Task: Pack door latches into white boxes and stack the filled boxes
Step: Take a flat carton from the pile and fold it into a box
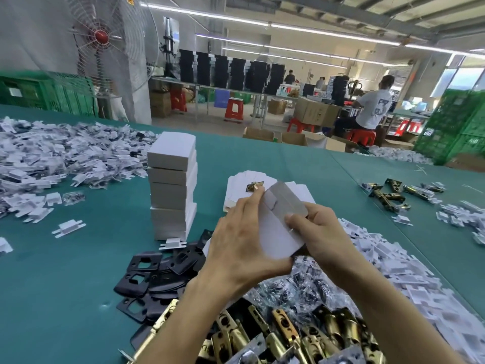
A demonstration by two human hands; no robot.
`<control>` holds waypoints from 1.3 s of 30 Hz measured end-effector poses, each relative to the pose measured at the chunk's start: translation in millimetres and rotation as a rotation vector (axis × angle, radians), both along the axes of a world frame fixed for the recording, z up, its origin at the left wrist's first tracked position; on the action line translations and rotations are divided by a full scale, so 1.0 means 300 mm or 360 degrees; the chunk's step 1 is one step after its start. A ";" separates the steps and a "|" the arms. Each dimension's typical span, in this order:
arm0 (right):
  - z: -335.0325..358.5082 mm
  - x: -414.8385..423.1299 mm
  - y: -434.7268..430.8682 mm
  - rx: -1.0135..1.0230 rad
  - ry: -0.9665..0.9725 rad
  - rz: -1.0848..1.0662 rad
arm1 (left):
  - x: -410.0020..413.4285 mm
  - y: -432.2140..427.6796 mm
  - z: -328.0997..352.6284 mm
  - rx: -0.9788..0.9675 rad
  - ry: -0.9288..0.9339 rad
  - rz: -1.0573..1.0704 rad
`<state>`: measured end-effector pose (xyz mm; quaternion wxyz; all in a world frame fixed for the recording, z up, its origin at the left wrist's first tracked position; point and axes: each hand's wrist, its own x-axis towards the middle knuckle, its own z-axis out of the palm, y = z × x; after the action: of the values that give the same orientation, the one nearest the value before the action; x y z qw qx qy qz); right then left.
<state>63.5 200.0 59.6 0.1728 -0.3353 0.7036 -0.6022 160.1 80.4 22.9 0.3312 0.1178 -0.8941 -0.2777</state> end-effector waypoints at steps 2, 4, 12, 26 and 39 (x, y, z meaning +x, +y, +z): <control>0.003 0.007 0.013 -0.0028 0.0022 -0.0056 | 0.007 0.005 0.006 0.0091 0.0084 -0.0058; 0.010 0.018 0.023 -0.0099 0.0004 -0.0126 | 0.013 0.006 0.014 0.0091 0.0153 -0.0063; 0.018 0.035 0.028 -0.0173 0.0092 -0.0325 | 0.016 0.015 0.001 0.0089 -0.0126 -0.0066; 0.081 0.012 0.092 0.0290 0.0311 -0.0066 | 0.036 0.007 0.015 -0.0098 -0.0247 -0.0261; -0.006 0.072 0.097 -0.0479 0.0689 -0.0346 | 0.034 -0.018 0.022 0.0146 0.0309 -0.0384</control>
<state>85.2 228.9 57.8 -0.0988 -0.4005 0.6587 -0.6293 170.3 75.1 29.5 0.3746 -0.0029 -0.8518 -0.3661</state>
